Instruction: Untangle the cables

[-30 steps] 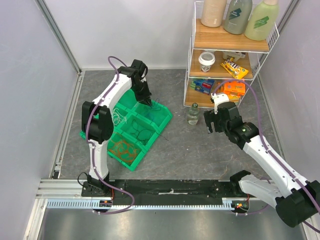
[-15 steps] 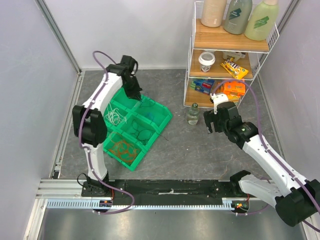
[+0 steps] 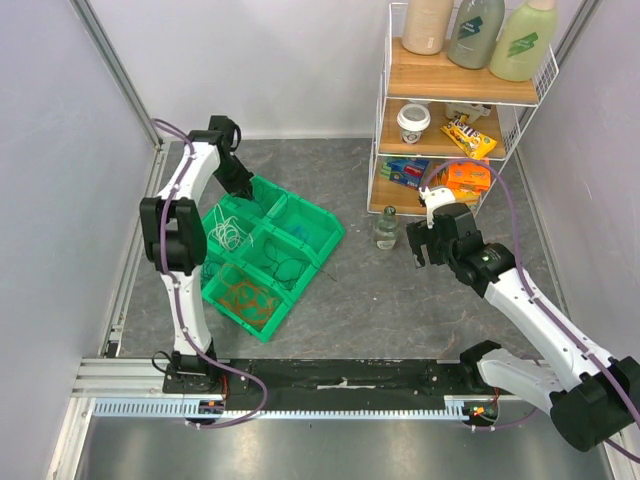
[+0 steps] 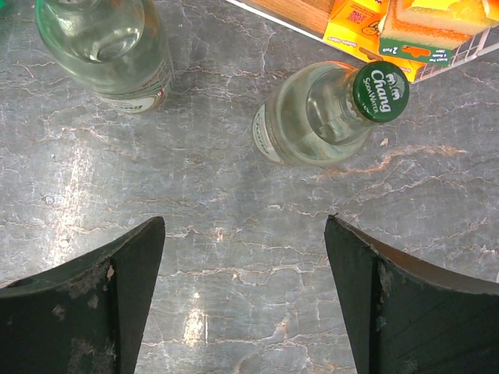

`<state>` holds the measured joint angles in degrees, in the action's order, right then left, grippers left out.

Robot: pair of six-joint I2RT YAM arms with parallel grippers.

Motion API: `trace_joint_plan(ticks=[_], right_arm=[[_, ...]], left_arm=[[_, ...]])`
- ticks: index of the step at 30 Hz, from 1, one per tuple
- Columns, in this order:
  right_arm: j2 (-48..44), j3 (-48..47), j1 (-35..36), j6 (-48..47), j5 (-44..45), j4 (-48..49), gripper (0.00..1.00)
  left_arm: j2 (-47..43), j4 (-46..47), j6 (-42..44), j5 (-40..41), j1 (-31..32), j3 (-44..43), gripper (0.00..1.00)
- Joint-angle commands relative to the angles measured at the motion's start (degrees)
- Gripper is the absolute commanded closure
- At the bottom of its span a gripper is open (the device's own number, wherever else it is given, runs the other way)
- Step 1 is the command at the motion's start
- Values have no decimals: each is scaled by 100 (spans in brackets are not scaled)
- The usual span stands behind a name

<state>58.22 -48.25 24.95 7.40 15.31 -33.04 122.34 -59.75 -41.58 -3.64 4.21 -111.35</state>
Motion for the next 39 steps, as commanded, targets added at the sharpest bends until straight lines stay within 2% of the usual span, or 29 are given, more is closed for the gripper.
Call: trace_joint_plan(ticks=[1, 5, 9, 11, 23, 27, 31, 35, 37, 39], right_arm=[[58, -255, -8, -107, 69, 131, 9], [102, -290, -8, -142, 95, 113, 9], [163, -325, -16, -151, 69, 139, 9], [172, -343, -16, -169, 51, 140, 9], [287, -492, -8, -195, 51, 219, 9], [331, -659, -8, -230, 69, 175, 9], [322, -738, -8, -195, 121, 149, 9], [269, -809, -16, -142, 130, 131, 9], [217, -800, -8, -125, 165, 122, 9], [138, -826, -8, -98, 200, 61, 9]], left_arm=[[578, -116, -192, -198, -113, -492, 98], [1010, -283, -43, -164, -245, -923, 98], [1221, -90, -8, -172, -412, -932, 99], [1370, -90, 10, -277, -771, -985, 98], [1547, -2, 458, 258, -1826, -1468, 98], [1424, 94, 528, 57, -1950, -1626, 98], [1161, 357, 493, -444, -1845, -1390, 95], [871, 736, 484, -761, -1626, -1152, 87], [826, 728, 485, -787, -1581, -1231, 79], [730, 710, 449, -726, -1581, -1301, 56]])
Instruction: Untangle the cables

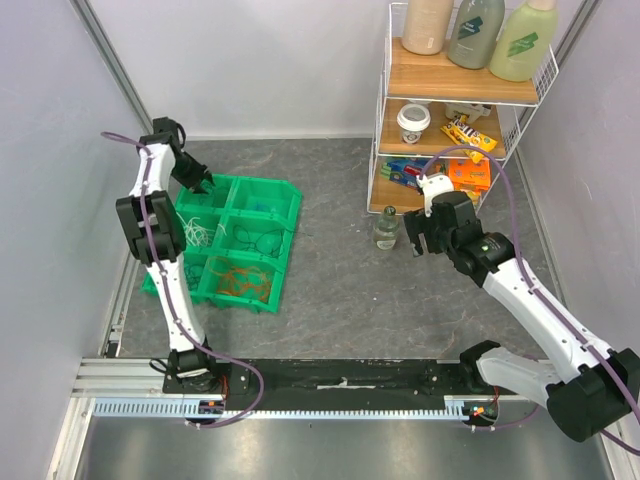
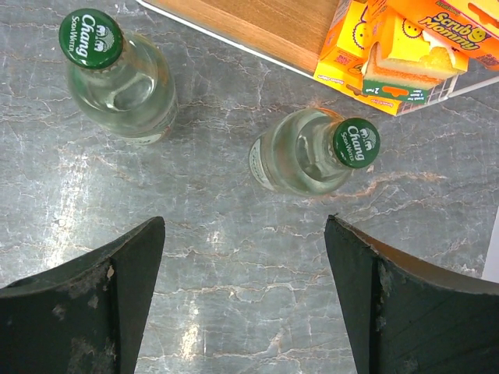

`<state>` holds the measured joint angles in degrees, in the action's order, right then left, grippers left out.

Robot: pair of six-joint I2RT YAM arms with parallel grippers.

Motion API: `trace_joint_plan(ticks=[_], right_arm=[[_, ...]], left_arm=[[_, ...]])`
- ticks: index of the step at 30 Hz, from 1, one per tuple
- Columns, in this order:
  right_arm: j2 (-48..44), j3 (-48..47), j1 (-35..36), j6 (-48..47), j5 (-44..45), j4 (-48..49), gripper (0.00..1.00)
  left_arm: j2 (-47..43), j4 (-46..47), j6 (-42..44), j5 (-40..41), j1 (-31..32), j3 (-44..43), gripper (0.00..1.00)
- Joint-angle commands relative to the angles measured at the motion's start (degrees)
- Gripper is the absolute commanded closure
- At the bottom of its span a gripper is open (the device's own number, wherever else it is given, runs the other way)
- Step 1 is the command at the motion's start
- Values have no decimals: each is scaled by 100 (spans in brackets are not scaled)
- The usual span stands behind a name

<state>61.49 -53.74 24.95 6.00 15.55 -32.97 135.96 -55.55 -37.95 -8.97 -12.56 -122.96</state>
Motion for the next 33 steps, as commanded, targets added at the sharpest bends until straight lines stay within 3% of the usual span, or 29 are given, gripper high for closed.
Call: trace_joint_plan(ticks=[1, 2, 5, 14, 19, 23, 28, 33], right_arm=[[-234, -269, -8, 50, 176, 37, 9], [-278, -252, -16, 59, 211, 19, 9], [-427, -234, -16, 77, 281, 1, 9], [-559, -286, -16, 331, 106, 142, 8], [-630, -330, -8, 542, 0, 195, 7], [-621, -550, -16, 744, 88, 90, 6], [-700, -928, -8, 1104, 439, -113, 3], [-726, -1174, -16, 1439, 625, -420, 2]], left_arm=[[-711, 290, 86, -140, 87, -158, 42], [-790, 290, 86, -114, 87, -176, 32], [-1123, 282, 95, -52, 87, -106, 26], [-2775, 395, 218, -526, 350, 1087, 25], [-3812, 799, 341, -956, 877, 2037, 26], [-4437, 1046, 525, -1098, 1605, 2311, 26], [-5113, 1914, 675, -1405, 2397, 2521, 25], [-5860, 2995, 491, -1669, 2635, 3250, 24]])
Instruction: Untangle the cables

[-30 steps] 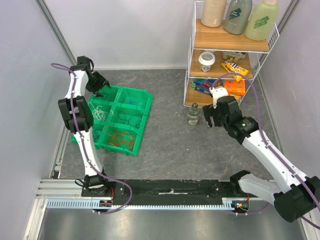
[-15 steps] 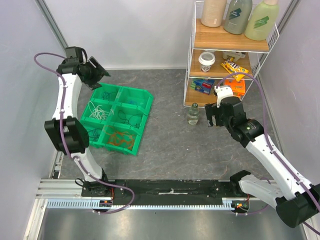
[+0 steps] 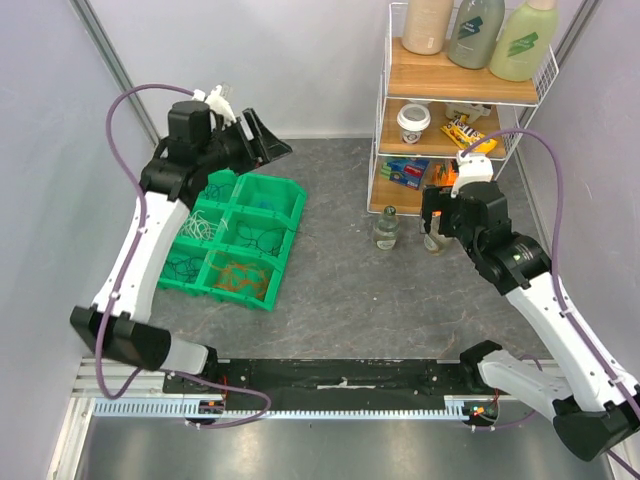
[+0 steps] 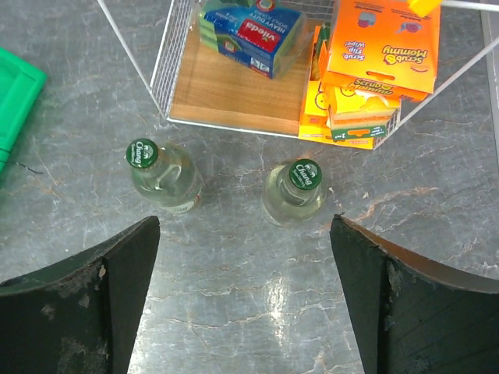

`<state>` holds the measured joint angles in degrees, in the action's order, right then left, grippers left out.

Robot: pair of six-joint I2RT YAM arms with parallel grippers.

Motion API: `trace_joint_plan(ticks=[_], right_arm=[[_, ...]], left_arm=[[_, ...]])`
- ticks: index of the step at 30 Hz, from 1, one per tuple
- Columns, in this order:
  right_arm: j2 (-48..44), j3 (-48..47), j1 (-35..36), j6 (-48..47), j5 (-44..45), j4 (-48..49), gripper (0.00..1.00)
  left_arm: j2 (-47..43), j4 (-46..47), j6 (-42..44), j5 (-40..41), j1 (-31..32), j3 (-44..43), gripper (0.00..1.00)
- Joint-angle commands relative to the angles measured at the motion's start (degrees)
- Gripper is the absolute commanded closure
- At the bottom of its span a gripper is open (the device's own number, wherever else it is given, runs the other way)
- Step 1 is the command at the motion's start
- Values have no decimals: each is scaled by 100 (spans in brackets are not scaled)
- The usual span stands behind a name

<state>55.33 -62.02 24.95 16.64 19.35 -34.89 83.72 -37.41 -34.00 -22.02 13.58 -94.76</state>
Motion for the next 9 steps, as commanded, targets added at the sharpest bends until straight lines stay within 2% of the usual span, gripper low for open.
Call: trace_joint_plan(ticks=[1, 4, 9], right_arm=[[-136, -363, -8, 418, 209, -254, 2], [-391, -224, -8, 445, 104, -124, 2], [-743, -310, -16, 445, 104, 97, 2]], left_arm=[[-786, 1340, 69, -434, 48, 563, 24], [-1076, 1561, 112, -531, 74, 740, 24], [-1349, 1693, 341, -479, 74, 556, 23]])
